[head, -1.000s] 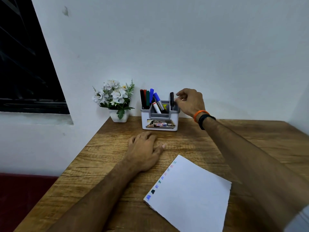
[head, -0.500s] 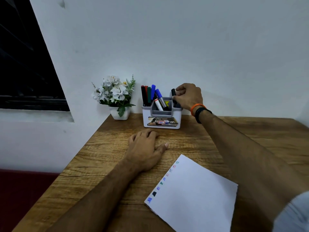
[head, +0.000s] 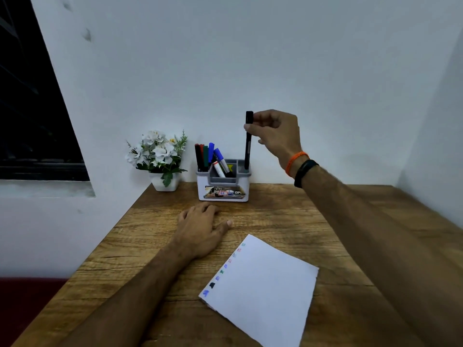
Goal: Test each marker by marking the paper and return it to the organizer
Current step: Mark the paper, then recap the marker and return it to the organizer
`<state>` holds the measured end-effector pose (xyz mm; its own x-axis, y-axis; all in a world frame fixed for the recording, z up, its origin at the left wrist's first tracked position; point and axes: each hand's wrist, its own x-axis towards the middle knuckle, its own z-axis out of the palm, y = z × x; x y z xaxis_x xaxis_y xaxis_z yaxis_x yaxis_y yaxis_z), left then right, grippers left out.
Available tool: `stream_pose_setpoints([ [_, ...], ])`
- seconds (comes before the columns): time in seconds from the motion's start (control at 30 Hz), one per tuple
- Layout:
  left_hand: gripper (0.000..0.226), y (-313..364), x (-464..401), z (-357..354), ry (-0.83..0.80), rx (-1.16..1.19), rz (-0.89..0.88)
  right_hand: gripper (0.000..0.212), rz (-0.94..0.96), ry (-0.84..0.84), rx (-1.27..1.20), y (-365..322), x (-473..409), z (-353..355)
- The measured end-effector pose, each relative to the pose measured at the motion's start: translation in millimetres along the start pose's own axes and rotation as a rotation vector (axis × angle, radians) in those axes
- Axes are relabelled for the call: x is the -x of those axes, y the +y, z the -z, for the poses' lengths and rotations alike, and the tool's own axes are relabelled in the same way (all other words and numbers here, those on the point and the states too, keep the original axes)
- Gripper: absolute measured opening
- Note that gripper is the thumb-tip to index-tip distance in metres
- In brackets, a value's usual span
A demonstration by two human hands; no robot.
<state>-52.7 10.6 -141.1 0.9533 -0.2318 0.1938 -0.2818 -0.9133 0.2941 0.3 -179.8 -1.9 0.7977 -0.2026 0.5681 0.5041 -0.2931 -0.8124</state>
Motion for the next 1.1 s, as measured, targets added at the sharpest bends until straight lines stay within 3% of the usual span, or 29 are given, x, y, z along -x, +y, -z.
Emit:
stream_pose_setpoints([
  [0.07,0.057,5.7,2.8,5.8,0.051,0.072,-0.026,0.023,-0.018,-0.025,-0.069,-11.8,15.5,8.9],
  [0.17,0.056,19.9,8.3,20.9,0.165,0.479,-0.055,0.027,-0.090,-0.102,-0.145,-21.3,46.9,22.1],
  [0.27,0.056,33.9,13.0,34.3,0.141,0.915,-0.102,0.023,-0.200,-0.182,-0.194,-17.5,78.0,28.5],
  [0.33,0.052,39.7,15.0,38.8,0.093,1.050,-0.123,0.020,-0.249,-0.203,-0.213,-13.3,95.4,30.3],
  [0.53,0.040,49.9,21.2,41.5,0.083,1.150,-0.066,0.018,-0.318,-0.243,-0.287,1.6,120.3,28.8],
  [0.73,0.056,47.4,20.3,45.4,0.154,1.191,0.009,0.035,-0.319,-0.333,-0.170,17.4,131.8,23.3],
  [0.87,0.044,45.1,17.9,46.7,0.214,1.279,0.067,0.032,-0.311,-0.373,-0.080,30.6,135.7,23.3],
  [1.1,0.023,36.4,16.4,50.0,0.134,1.369,0.086,0.020,-0.362,-0.290,-0.252,30.2,124.5,32.7],
])
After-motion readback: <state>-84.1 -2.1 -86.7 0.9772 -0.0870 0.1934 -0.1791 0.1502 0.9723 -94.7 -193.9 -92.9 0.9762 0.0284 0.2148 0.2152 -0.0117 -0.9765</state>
